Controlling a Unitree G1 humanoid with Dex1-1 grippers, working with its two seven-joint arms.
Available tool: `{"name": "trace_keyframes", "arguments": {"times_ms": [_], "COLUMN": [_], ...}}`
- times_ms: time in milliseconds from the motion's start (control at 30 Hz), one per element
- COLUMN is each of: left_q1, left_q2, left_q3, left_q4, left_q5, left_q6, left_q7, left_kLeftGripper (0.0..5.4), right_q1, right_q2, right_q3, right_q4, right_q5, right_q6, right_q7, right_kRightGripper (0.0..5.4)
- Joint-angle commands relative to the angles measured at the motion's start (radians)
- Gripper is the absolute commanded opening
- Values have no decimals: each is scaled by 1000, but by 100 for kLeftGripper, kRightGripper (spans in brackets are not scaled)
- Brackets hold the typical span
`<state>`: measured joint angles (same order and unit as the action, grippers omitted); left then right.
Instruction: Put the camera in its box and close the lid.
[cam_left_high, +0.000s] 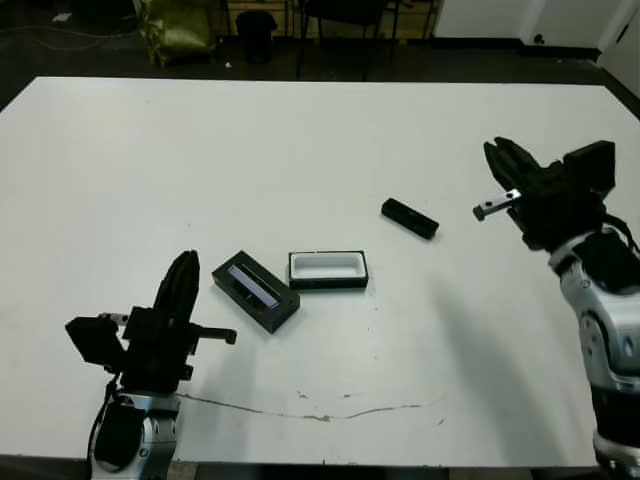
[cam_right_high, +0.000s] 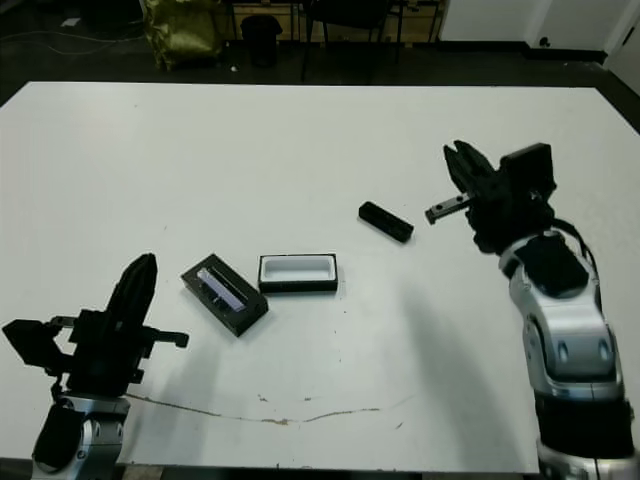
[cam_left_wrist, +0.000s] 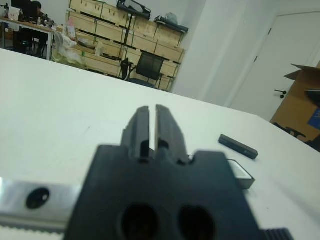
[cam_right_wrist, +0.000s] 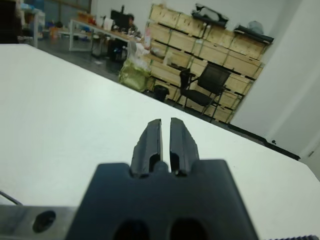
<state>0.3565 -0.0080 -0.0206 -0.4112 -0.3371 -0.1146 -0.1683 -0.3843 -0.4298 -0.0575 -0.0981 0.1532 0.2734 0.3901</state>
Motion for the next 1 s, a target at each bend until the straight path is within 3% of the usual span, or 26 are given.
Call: {"name": "trace_keyframes", "arguments": {"times_ms": [33,367,567,700,833,1000], "left_q1": [21,24,22,21,20,17], "left_q2": [-3,-6,-6,-7,-5,-4], "left_q3": [1,-1,-1,-3,-4,-3], "left_q4": [19,28,32,38,41,41], "left_q5": [13,7,16,14,11,10], "left_q6": [-2,-7,-13,-21,-20,-17], "left_q7": [1,0,2,-2,-3,-2], "left_kLeftGripper": [3,3,3,3,0,0], "right_q1": [-54,-225,-292,-325,-347,-373], "right_q2": [-31,-63,-84,-92,-94,-92], "right_q3": [28,94,133,149,154,161], "right_q4": [109,481,608,661,700,781], "right_q5": [-32,-79,-109,-117,-106,-103], "right_q6": [-40,-212,-242,-214,-199,-239], "right_q7": [56,267,375,424,491,583], "right_kRightGripper": [0,0,0,0,57,167]}}
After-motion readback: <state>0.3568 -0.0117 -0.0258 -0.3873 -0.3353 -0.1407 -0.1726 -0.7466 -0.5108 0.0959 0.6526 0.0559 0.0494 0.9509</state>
